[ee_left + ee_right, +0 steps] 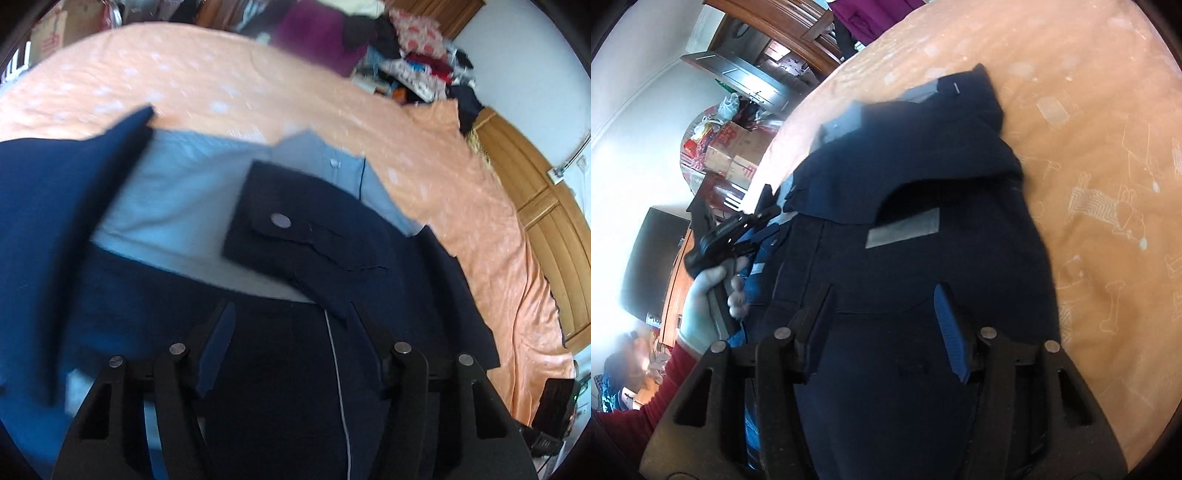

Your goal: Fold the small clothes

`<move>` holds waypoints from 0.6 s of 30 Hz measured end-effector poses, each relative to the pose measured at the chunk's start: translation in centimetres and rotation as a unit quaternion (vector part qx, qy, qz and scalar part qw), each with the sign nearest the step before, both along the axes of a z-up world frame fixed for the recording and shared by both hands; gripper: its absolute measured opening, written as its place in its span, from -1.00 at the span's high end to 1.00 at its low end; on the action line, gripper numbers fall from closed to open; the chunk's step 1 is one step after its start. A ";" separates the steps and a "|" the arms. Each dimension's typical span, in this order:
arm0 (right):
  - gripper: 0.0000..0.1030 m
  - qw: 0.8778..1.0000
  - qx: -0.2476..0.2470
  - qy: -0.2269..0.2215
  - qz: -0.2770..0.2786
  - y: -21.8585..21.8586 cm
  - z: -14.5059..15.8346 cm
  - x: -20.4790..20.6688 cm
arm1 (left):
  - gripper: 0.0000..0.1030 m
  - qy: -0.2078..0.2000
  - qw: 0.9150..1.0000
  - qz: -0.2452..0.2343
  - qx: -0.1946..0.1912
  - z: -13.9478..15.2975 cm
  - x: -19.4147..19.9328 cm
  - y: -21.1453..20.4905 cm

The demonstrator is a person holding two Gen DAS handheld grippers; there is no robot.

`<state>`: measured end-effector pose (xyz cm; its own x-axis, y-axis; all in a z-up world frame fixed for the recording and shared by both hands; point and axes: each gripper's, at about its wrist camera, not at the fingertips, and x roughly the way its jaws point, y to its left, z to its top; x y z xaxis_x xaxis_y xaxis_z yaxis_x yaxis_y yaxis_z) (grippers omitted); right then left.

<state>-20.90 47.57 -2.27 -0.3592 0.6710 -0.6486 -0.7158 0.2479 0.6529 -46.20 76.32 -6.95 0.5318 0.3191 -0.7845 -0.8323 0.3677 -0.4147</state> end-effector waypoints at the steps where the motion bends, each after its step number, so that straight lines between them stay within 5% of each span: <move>1: -0.06 1.000 -0.001 -0.002 0.001 0.2 -0.5 -0.1 | -0.22 0.009 1.000 0.003 -0.001 -0.4 0.5 0.4; 7: -0.07 1.000 0.001 -0.001 0.026 1.4 -1.7 -1.6 | -0.18 -0.014 0.999 0.047 -0.018 -1.9 1.3 2.9; 9: -0.07 1.000 0.004 -0.004 0.031 1.1 -1.6 -1.8 | 0.52 -0.032 0.997 0.058 -0.028 -2.7 1.7 3.7; 11: -0.06 0.999 0.007 -0.005 0.033 1.0 -1.3 -2.0 | 0.71 -0.052 0.996 0.065 -0.035 -3.2 1.6 4.4; 18: -0.07 0.999 0.014 -0.023 0.019 -0.4 -0.6 -0.7 | 0.82 -0.092 0.987 0.094 0.090 3.5 -3.1 0.1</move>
<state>-21.56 47.13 -2.83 -0.3549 0.6752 -0.6466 -0.7540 0.2021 0.6250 -49.29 76.39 -3.43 0.5786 0.5504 -0.6019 -0.8093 0.2957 -0.5076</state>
